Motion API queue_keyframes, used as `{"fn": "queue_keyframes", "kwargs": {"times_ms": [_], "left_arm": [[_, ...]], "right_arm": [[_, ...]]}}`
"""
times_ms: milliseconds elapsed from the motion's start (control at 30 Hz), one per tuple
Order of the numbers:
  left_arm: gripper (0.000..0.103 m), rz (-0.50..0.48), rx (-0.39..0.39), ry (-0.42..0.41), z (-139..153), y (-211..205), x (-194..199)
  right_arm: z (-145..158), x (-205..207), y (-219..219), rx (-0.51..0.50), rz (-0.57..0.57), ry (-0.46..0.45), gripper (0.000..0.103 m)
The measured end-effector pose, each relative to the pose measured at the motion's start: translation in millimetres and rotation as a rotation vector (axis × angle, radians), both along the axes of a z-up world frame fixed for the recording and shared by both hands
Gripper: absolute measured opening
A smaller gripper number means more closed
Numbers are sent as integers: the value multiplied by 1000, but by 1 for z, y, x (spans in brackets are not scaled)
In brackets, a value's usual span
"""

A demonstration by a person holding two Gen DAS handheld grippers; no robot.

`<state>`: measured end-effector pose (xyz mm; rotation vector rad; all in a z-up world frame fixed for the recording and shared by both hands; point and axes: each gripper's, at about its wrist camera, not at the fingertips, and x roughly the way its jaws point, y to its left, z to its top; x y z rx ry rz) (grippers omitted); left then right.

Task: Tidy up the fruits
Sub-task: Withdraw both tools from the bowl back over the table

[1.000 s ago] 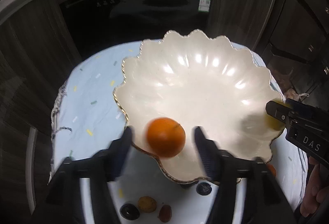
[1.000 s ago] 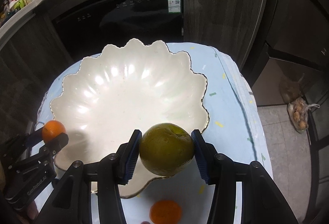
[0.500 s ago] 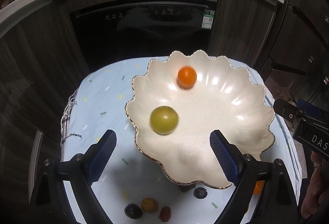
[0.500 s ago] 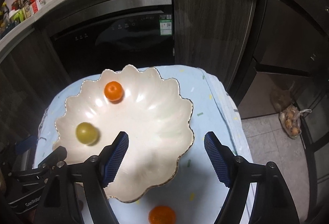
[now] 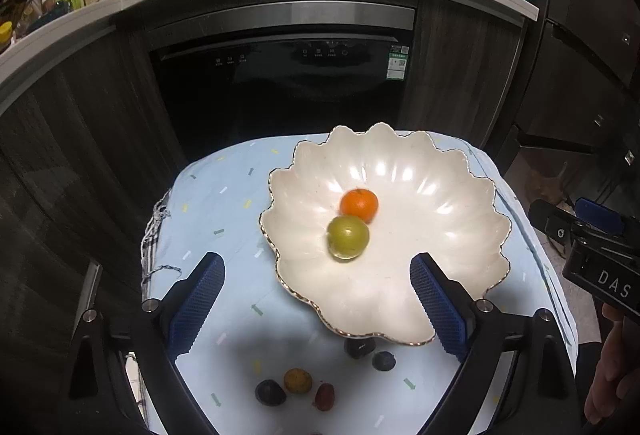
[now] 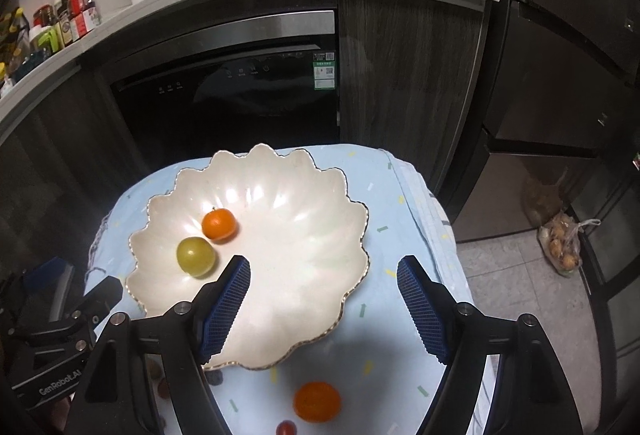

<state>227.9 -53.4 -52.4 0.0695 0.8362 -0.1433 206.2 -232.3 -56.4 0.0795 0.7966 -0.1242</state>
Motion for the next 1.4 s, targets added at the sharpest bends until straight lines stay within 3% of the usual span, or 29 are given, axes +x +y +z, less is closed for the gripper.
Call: {"fn": "queue_keyframes", "kwargs": {"times_ms": [800,1400], "left_arm": [[100,-5,52,-84,16,4,-49],[103,-16,45,-24,-21,13,-77]], "right_arm": [[10,-46,6,-69,-2,-48,77],[-13,-79,17,-85,12,-65,77]]}}
